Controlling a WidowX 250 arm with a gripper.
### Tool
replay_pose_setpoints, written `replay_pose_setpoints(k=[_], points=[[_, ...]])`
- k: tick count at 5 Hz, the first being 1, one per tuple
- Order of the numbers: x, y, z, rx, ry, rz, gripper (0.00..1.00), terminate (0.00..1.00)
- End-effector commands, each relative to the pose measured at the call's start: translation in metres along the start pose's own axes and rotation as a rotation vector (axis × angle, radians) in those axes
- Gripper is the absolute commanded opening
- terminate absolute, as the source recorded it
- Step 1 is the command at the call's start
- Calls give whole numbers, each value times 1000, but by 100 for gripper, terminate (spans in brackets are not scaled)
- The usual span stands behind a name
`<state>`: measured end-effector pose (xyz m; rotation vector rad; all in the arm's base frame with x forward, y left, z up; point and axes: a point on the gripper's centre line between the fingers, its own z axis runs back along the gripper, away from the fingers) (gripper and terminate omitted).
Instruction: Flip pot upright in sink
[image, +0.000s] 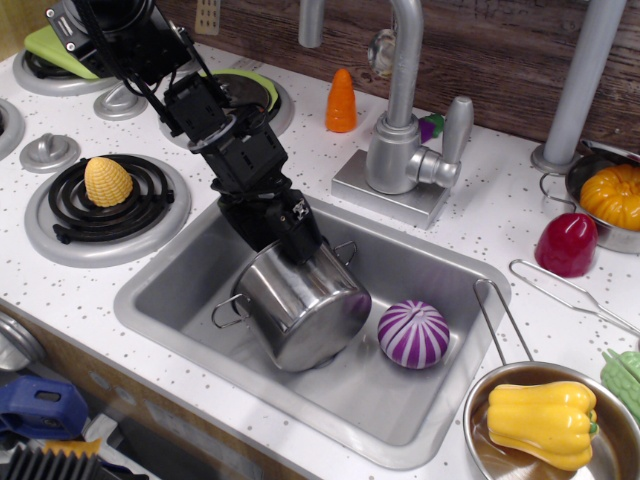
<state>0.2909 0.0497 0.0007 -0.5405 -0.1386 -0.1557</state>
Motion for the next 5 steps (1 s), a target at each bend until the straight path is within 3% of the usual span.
replay_pose_setpoints(k=[1,3,4,5], points=[[1,-9,7,-49,14,69,100,0],[-4,-25,0,-143,13,148,100,0],[-6,-29,-7,-173,-11,177,0,0],[-5,-27,-11,-169,-26,168,0,0]])
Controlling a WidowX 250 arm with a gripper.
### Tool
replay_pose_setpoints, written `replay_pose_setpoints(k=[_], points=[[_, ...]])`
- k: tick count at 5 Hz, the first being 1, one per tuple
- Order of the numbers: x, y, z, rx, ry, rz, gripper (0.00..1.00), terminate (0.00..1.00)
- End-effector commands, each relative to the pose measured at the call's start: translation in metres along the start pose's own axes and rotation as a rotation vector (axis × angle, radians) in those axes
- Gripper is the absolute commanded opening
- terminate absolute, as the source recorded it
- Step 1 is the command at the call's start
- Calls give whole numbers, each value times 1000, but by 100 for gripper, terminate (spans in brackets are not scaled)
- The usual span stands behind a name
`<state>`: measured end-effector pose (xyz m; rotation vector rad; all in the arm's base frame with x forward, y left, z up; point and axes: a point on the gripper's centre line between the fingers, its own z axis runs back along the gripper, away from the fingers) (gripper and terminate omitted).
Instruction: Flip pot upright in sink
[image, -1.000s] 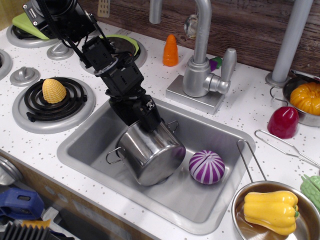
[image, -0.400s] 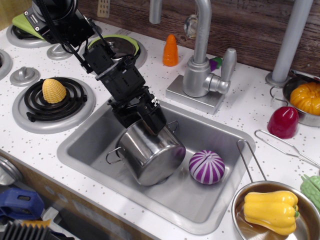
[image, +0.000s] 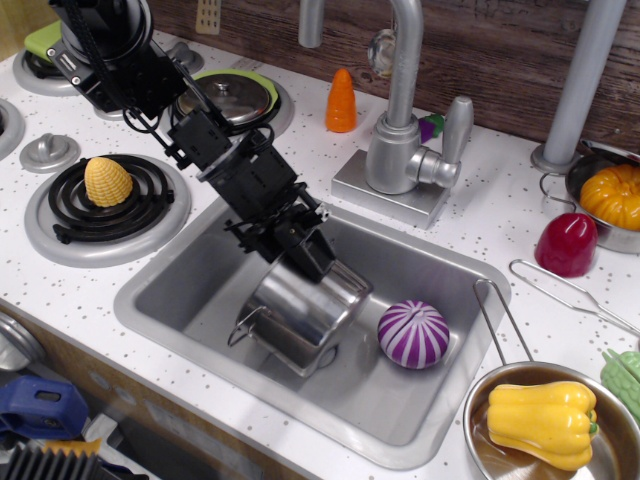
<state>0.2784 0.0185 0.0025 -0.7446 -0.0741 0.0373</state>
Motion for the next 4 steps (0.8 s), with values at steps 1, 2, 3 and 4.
replay_pose_setpoints(k=[1,2,3,4], points=[[7,0,5,77,-23,-59,0,0],[11,-1,10,140,-33,-74,0,0],[11,-7,9,266,-62,-103,0,0],[9,-13,9,495,-90,-158,0,0]])
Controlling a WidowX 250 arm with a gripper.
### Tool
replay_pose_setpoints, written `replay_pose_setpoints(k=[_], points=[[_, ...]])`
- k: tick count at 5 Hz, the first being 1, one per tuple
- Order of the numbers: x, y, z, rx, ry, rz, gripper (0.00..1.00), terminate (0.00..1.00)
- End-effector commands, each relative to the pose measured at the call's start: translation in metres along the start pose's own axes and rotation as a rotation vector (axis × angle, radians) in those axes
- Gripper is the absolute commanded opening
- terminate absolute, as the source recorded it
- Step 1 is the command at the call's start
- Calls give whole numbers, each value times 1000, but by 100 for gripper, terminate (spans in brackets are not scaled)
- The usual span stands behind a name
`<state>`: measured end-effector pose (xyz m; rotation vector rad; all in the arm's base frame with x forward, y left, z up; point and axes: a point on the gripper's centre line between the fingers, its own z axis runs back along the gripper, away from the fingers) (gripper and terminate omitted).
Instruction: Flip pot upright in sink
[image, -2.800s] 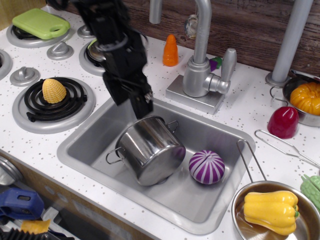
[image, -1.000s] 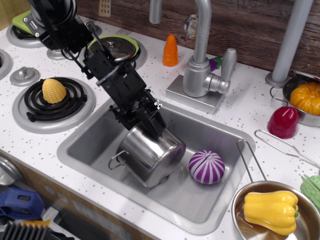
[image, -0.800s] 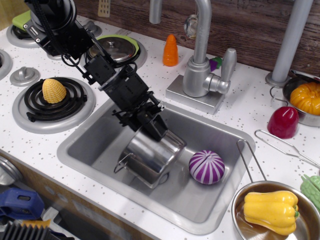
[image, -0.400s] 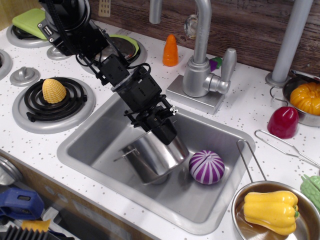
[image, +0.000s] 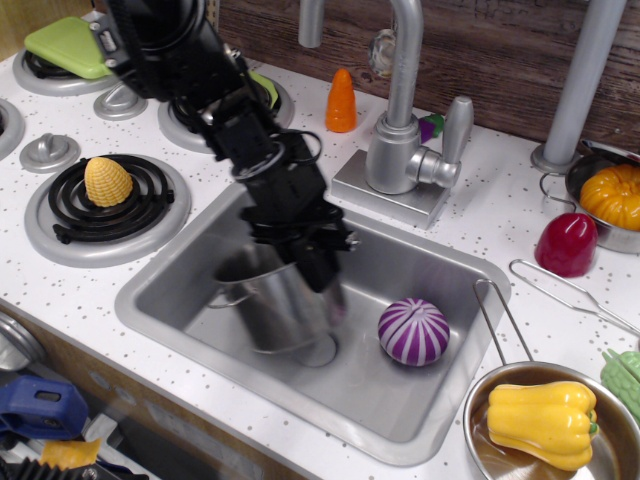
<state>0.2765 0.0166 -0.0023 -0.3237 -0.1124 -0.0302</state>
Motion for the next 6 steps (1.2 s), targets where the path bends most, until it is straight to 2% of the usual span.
replay_pose_setpoints(k=[1,2,3,5,6], points=[[8,-9,15,278,-97,-103,0,0],[6,-7,13,289,-106,-111,0,0],[6,-9,7,423,-142,-170,100,0],[6,-9,7,423,-142,-170,100,0],[6,-9,7,423,-142,-170,100,100]])
